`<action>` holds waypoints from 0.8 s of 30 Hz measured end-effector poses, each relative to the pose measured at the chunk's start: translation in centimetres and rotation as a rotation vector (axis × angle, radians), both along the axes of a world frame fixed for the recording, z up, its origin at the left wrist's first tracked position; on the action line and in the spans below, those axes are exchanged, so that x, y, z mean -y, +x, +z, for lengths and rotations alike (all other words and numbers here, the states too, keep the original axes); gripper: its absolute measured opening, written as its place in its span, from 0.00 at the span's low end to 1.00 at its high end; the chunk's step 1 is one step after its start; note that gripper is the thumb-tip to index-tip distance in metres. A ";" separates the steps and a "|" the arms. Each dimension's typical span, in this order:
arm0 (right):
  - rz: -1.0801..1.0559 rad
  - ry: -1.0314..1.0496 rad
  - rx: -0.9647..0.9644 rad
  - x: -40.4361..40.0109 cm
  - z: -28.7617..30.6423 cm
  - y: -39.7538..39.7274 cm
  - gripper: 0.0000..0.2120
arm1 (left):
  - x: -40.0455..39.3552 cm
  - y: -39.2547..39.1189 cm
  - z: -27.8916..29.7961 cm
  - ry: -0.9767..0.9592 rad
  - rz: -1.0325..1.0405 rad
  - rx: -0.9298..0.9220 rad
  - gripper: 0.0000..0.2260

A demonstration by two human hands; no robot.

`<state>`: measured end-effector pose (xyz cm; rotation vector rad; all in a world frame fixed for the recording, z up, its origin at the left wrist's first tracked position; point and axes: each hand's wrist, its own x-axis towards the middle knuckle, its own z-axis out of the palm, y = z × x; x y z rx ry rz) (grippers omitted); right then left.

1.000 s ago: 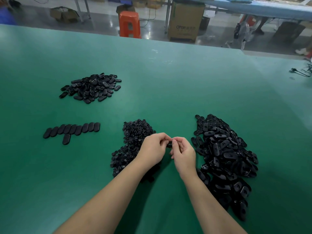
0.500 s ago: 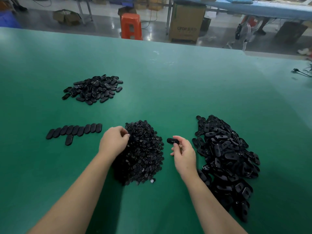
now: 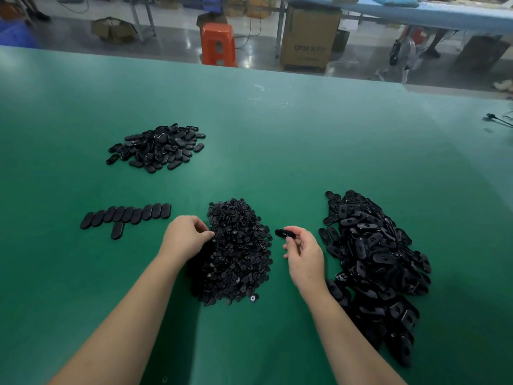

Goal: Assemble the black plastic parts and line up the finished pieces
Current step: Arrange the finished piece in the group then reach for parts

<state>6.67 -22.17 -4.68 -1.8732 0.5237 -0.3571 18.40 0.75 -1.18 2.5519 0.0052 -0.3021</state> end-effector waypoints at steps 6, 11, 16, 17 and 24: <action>-0.009 0.003 0.009 -0.1 0.1 -0.1 0.13 | 0.0 -0.1 0.3 0.039 -0.041 -0.018 0.08; -0.017 0.003 0.017 -0.2 0.0 0.0 0.13 | 0.3 -0.5 0.8 0.109 -0.105 0.004 0.10; -0.027 -0.004 0.016 -0.1 -0.1 0.1 0.11 | 0.6 -0.4 1.1 0.143 -0.137 0.003 0.12; -0.029 -0.004 0.014 -0.1 -0.2 0.1 0.11 | 0.7 -0.4 1.2 0.151 -0.140 -0.001 0.12; -0.027 -0.008 0.011 -0.2 -0.4 0.1 0.10 | 0.6 -0.1 1.5 0.201 -0.206 -0.056 0.09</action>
